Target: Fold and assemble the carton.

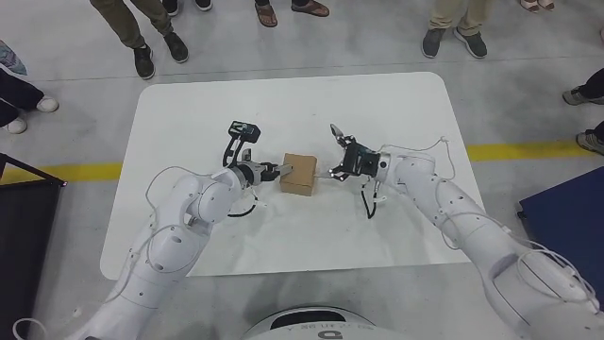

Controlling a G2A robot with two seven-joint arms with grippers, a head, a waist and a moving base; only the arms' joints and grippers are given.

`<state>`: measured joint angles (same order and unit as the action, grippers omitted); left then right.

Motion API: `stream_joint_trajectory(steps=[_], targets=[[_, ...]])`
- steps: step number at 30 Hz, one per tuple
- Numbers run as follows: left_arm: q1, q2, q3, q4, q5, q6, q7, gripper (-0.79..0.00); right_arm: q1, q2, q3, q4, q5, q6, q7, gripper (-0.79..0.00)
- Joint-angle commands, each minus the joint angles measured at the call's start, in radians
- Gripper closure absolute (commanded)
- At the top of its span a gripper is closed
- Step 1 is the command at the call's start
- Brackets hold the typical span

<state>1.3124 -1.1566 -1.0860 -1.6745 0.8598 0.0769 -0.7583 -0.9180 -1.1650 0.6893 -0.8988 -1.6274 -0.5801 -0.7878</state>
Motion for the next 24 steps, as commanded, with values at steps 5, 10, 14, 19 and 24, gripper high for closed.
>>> stream_joint_trajectory(steps=[5,10,14,19,24], targets=[[0.000,0.000,0.000,0.000,0.000,0.000,0.000,-0.785,0.014,-0.015,-0.009,0.026,0.006,0.008,-0.006,-0.785],[0.000,0.000,0.000,0.000,0.000,0.000,0.000,-0.785,0.016,-0.016,-0.002,0.033,-0.002,0.019,-0.016,-0.785],[0.000,0.000,0.000,0.000,0.000,0.000,0.000,-0.785,0.016,-0.028,-0.019,0.048,-0.001,0.003,0.006,-0.785],[0.000,0.000,0.000,0.000,0.000,0.000,0.000,-0.785,0.030,-0.028,-0.002,0.067,-0.003,0.022,-0.021,-0.785],[0.022,0.001,-0.048,-0.018,-0.086,-0.004,0.059,-0.785,0.013,0.002,0.054,0.043,-0.024,0.058,-0.060,-0.785]])
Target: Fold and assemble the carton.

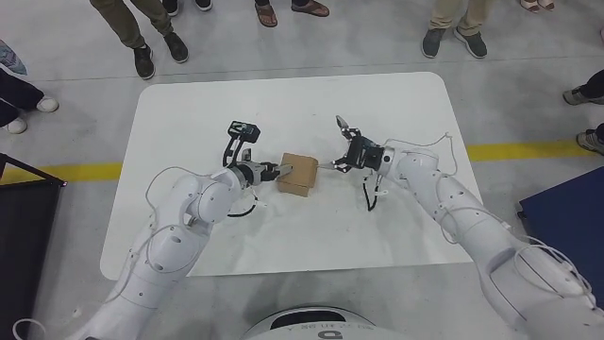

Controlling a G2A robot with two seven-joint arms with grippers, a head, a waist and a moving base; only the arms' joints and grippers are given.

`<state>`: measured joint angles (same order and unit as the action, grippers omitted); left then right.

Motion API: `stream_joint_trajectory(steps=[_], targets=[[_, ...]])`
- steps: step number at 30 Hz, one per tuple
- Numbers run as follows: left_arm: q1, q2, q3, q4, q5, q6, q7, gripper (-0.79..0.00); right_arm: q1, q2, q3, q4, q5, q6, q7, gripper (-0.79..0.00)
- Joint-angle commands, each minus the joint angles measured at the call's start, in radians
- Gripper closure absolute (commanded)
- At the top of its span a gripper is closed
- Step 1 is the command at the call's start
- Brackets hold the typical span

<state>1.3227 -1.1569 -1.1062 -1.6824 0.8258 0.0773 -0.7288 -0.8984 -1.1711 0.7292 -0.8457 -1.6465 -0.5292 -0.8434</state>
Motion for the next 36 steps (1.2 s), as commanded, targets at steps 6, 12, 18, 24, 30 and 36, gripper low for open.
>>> stream_joint_trajectory(steps=[6,12,18,24,30,36], targets=[[0.095,0.005,-0.213,-0.012,-0.449,-0.062,0.117,-0.785,-0.063,0.048,0.090,-0.119,-0.020,0.023,-0.002,-0.785],[0.117,0.004,-0.279,0.013,-0.689,-0.056,0.062,-0.785,-0.117,0.074,0.147,-0.223,0.003,-0.019,-0.026,-0.785],[0.122,0.000,-0.255,0.039,-0.719,-0.083,0.062,-0.785,-0.117,0.074,0.147,-0.223,0.003,-0.019,-0.026,-0.785],[0.066,-0.010,-0.218,0.198,-0.923,-0.280,-0.049,-0.785,-0.145,0.066,0.148,-0.235,0.046,0.025,0.025,-0.785],[-0.005,-0.016,-0.159,0.316,-0.929,-0.397,-0.131,-0.742,-0.142,0.054,0.129,-0.220,0.048,0.025,0.025,-0.785],[-0.073,-0.025,-0.105,0.404,-0.883,-0.412,-0.116,-0.425,-0.136,0.046,0.123,-0.205,0.043,0.035,0.021,-0.785]])
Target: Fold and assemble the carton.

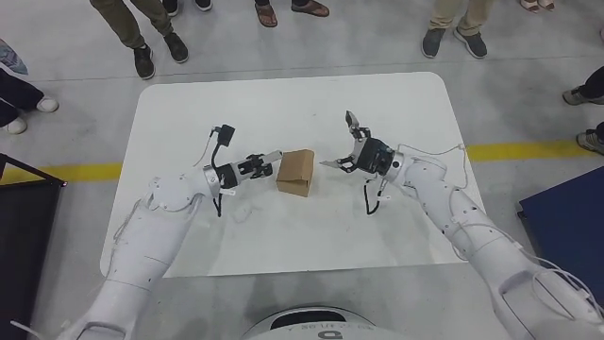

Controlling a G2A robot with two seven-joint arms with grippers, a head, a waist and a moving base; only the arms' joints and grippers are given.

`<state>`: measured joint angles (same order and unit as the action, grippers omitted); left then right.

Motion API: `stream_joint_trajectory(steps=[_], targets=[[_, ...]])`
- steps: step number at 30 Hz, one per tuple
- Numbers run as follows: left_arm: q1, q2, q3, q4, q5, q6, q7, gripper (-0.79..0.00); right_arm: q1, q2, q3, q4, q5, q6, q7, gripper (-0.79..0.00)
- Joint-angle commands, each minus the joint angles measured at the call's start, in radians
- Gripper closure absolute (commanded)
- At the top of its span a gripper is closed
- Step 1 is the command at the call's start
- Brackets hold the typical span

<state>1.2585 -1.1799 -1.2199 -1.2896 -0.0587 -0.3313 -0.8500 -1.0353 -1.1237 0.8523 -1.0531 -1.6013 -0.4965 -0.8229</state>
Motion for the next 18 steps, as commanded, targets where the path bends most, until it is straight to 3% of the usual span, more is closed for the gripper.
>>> stream_joint_trajectory(steps=[1,18], targets=[[-0.014,-0.003,0.015,0.019,0.002,-0.005,0.006,-0.403,0.001,-0.002,-0.001,0.003,-0.003,0.004,0.003,-0.785],[-0.012,0.004,0.035,0.002,0.040,-0.026,0.016,-0.376,0.012,-0.017,-0.020,-0.014,-0.035,-0.004,0.042,-0.785]])
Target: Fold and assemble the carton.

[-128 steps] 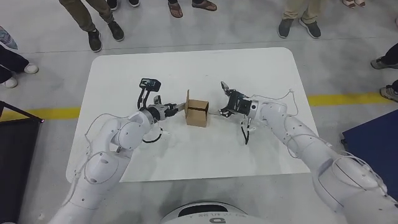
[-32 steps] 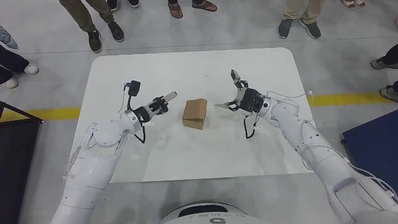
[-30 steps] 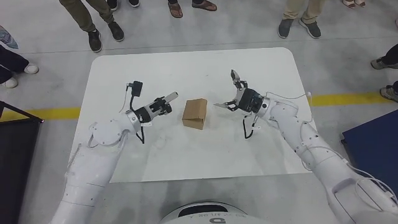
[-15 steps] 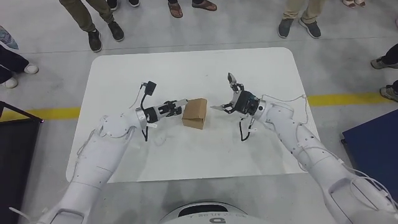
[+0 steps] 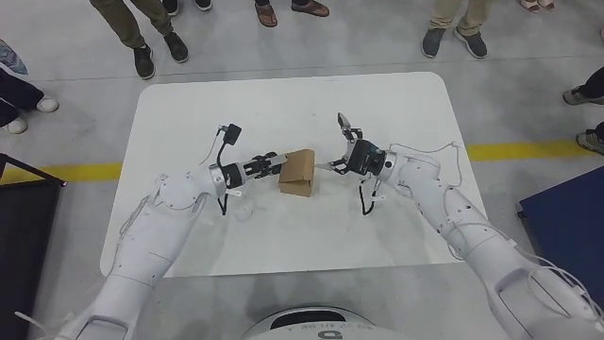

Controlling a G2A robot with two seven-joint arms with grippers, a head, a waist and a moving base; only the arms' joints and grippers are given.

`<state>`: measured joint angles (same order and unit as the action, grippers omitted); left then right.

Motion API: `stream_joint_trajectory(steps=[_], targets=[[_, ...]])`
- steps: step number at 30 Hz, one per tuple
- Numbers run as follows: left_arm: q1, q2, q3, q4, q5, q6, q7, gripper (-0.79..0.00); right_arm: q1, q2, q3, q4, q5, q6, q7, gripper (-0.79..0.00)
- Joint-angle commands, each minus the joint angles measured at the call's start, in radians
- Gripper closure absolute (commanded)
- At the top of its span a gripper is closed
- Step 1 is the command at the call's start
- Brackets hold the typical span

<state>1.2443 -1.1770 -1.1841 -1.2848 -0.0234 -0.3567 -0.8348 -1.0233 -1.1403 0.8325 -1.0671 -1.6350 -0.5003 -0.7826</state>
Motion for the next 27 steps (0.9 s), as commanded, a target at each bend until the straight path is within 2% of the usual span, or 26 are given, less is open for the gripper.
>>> stream_joint_trajectory(steps=[1,15,22,27], targets=[[0.005,0.002,-0.001,-0.007,0.006,0.000,0.002,-0.376,0.000,-0.001,0.000,-0.001,-0.002,-0.001,0.003,-0.785],[0.030,0.010,0.002,-0.043,0.029,0.008,0.021,-0.376,0.001,-0.014,-0.022,-0.030,-0.029,0.000,0.035,-0.785],[0.042,0.016,0.015,-0.083,0.147,0.038,0.060,-0.376,-0.001,-0.019,-0.027,-0.012,-0.035,-0.006,0.046,-0.785],[0.050,0.018,0.022,-0.109,0.173,0.052,0.073,-0.376,-0.003,-0.018,-0.025,-0.007,-0.045,-0.011,0.049,-0.785]])
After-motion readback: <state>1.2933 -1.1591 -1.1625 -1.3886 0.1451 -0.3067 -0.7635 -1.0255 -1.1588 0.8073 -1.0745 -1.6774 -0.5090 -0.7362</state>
